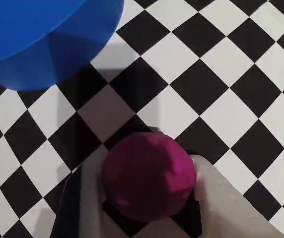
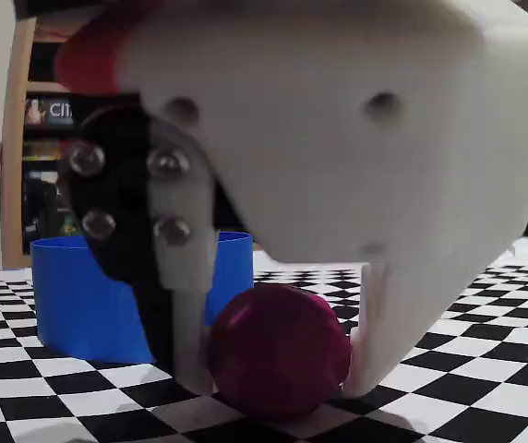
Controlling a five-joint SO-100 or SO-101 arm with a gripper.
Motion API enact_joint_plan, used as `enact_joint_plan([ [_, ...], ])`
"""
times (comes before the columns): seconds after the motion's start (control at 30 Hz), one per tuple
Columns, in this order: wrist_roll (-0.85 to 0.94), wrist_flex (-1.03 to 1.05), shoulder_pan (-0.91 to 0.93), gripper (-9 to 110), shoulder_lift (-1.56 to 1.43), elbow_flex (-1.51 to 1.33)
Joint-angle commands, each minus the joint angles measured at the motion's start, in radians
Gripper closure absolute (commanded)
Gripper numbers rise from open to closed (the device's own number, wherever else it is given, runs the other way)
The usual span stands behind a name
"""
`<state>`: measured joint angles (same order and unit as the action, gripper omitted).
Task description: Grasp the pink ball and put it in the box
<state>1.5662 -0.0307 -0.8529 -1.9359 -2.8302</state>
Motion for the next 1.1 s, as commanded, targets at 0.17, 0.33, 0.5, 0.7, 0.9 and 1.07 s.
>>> enact_joint_plan([
  [0.17, 0.003, 0.003, -0.009, 101, -0.015, 0.028],
  [0.33, -0.002, 0.003, -0.009, 101, -0.063, 0.028],
  [0.5, -0.003, 0.003, -0.011, 101, -0.107, 0.023],
  [0.7, -0.002, 0.003, -0.014, 101, -0.164, 0.006],
  [0.9, -0.005, 0.003, -0.020, 101, -0.239, -0.021],
  [1.07, -0.005, 0.003, -0.028, 101, -0.305, -0.041],
])
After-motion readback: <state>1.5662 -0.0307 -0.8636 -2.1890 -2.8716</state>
